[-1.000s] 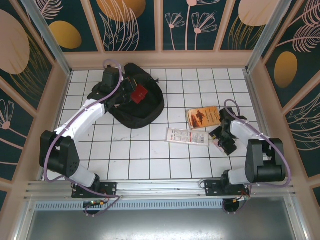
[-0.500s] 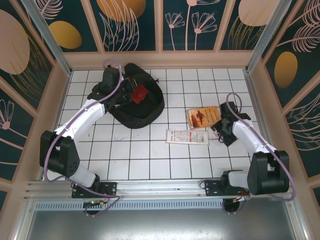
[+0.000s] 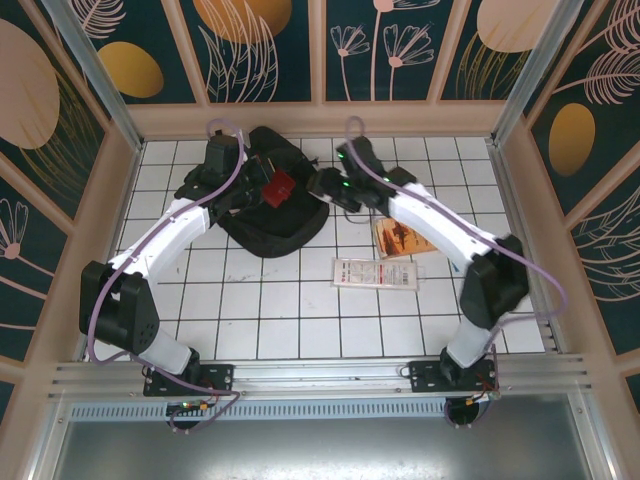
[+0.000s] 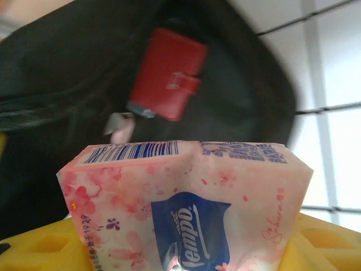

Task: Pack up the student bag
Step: Place the personal item in the student bag.

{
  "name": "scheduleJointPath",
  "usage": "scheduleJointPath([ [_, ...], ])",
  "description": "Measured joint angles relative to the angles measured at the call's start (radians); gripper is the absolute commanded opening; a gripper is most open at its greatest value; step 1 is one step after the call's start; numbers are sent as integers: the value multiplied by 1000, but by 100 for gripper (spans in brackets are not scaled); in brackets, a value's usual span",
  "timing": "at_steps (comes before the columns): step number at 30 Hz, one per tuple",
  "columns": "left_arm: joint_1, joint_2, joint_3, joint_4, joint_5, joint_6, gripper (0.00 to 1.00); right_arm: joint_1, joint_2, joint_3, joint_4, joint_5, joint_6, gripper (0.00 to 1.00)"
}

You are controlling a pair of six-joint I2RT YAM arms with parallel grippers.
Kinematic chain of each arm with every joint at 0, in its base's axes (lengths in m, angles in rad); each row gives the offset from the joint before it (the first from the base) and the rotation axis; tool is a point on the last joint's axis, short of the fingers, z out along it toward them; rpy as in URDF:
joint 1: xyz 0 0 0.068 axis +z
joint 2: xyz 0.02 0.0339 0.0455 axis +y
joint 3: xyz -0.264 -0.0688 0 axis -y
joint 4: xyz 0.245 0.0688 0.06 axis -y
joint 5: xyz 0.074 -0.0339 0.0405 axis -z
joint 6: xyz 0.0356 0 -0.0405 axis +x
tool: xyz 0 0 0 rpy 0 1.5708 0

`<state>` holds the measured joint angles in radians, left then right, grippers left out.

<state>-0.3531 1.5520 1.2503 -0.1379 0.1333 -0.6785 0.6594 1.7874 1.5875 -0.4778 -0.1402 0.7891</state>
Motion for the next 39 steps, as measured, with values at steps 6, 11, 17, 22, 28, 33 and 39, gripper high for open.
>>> scheduleJointPath([
  [6,0,-1,0,0,10,0,0,43,290,252,56,-76,-7,68],
  [11,0,-10,-2,0,9,0,0,40,454,366,55,-89,-25,70],
  [17,0,-13,-2,0,17,0,0,38,521,422,64,-62,-29,76],
  [22,0,-14,-2,0,16,0,0,38,523,435,80,-8,-32,89],
  [28,0,-14,-2,0,16,0,0,41,523,435,82,32,-56,90],
  [33,0,-14,-2,0,16,0,0,48,497,386,105,57,-120,86],
  [39,0,-14,-2,0,16,0,0,97,269,94,184,105,-260,81],
])
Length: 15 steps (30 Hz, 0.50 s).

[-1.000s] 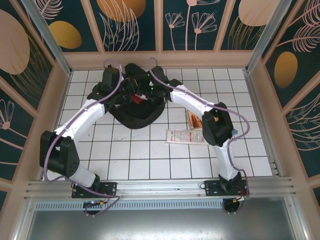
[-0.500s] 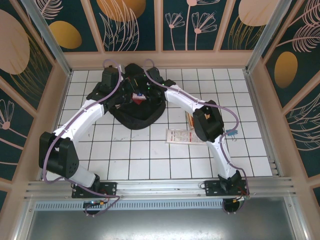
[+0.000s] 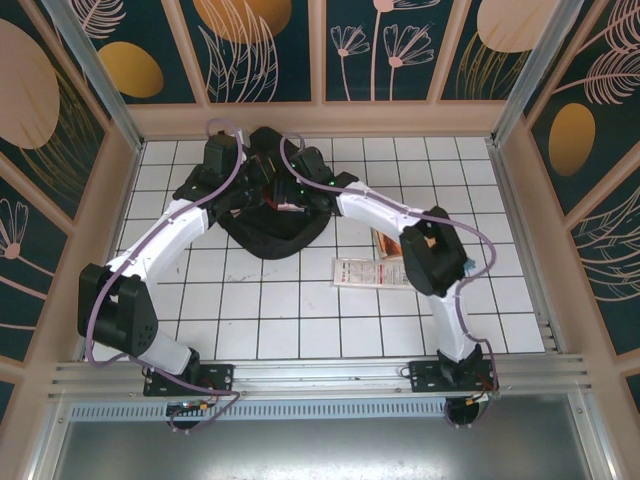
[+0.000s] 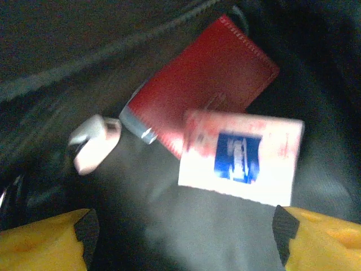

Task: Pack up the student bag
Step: Place the personal item in the student bag, then pick up the loose stationery from the middle-right of the table.

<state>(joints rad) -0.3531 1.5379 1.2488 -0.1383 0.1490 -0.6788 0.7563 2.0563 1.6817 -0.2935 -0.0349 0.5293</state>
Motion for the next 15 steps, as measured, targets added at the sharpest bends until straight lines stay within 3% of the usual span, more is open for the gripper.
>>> scheduleJointPath([
  [5,0,0,0,0,0,0,0,39,-318,-274,89,27,-58,80],
  [9,0,0,0,0,0,0,0,-1,-569,-437,79,85,-21,81],
  [11,0,0,0,0,0,0,0,-76,-671,-499,27,120,38,82],
  [15,0,0,0,0,1,-5,0,-340,-805,-624,-111,176,143,86],
])
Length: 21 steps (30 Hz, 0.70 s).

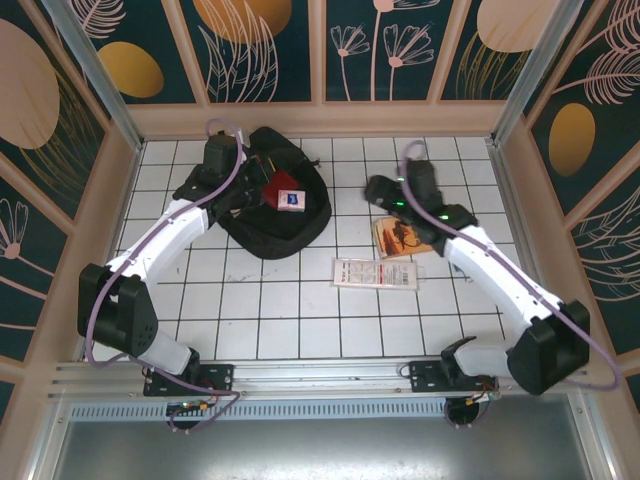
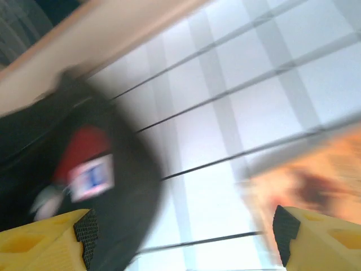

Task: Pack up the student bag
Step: Pick up the loose stationery from the middle-right of the table.

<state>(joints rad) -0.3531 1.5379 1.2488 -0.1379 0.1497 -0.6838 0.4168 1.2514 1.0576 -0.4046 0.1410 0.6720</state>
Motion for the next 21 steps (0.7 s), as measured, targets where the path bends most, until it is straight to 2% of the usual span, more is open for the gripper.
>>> scheduleJointPath([
  [3,0,0,0,0,0,-3,0,-209,-32,-82,-105,29,70,85],
  [8,0,0,0,0,0,-3,0,-414,-37,-185,-189,41,157,76],
  [15,0,-7,0,-1,0,-3,0,-575,-46,-280,-150,-32,222,66],
  [21,0,-15,0,-1,0,-3,0,-652,-47,-348,-94,-110,245,65],
])
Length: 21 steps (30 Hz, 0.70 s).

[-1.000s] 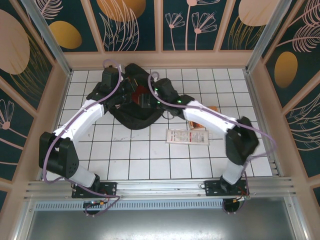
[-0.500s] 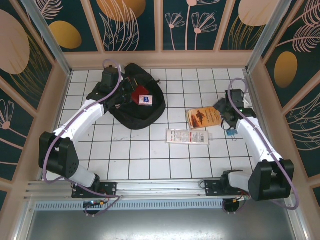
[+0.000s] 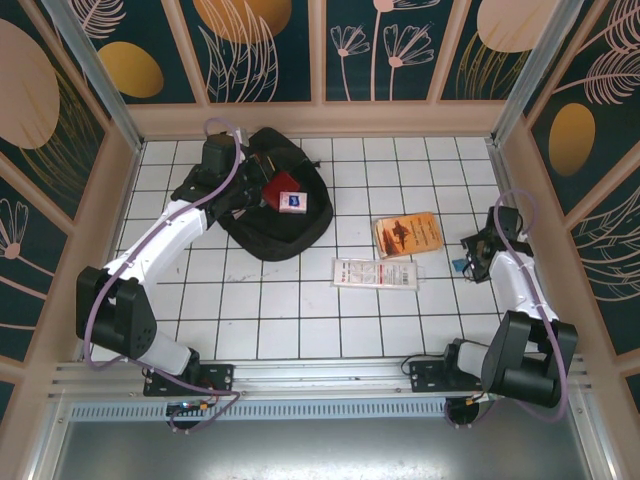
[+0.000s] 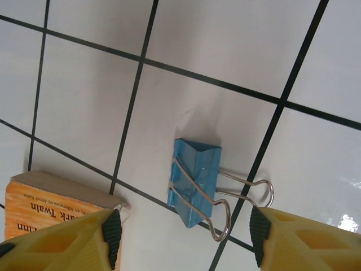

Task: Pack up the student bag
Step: Pick up the loose stationery from the middle-right of the table.

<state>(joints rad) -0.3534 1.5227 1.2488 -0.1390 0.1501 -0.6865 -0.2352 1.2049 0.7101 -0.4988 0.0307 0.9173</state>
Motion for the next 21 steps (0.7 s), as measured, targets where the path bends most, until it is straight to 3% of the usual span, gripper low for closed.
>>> scheduleJointPath([
  [16,0,0,0,0,0,0,0,-36,42,-74,123,-86,7,56],
  [21,0,0,0,0,0,0,0,-61,44,-85,146,-87,11,47],
])
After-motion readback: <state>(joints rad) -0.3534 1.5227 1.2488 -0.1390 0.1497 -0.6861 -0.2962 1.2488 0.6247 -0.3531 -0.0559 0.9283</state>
